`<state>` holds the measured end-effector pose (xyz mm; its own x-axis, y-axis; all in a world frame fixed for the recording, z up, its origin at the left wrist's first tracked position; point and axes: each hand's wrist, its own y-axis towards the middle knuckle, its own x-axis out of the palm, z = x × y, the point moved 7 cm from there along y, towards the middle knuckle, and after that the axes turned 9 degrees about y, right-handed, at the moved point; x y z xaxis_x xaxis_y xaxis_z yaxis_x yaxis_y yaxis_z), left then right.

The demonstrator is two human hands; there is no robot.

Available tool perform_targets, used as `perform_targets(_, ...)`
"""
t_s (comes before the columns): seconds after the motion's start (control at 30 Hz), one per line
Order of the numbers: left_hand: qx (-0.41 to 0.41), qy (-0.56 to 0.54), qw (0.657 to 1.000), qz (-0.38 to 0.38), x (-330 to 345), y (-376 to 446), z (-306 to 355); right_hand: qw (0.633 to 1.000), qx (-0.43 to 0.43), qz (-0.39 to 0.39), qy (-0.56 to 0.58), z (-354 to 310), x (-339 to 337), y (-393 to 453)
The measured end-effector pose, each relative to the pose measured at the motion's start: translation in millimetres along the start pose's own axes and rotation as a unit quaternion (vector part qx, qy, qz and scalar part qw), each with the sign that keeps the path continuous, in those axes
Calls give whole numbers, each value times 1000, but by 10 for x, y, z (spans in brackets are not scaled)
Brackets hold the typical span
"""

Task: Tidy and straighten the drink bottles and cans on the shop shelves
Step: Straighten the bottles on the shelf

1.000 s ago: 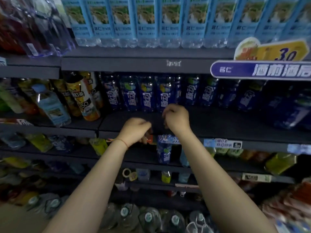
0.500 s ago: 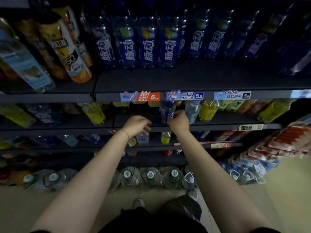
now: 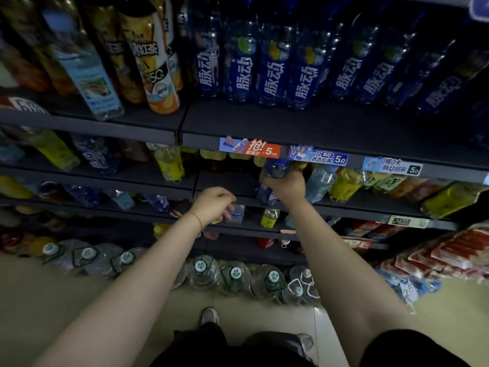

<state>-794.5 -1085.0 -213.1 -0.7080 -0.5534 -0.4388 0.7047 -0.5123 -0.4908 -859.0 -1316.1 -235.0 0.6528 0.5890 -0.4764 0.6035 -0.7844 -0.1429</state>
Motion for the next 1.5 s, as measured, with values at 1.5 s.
perform_targets(1.5,250,125,929,243,665,6,2956,979,-199,-42,13,-1277,-2061,372)
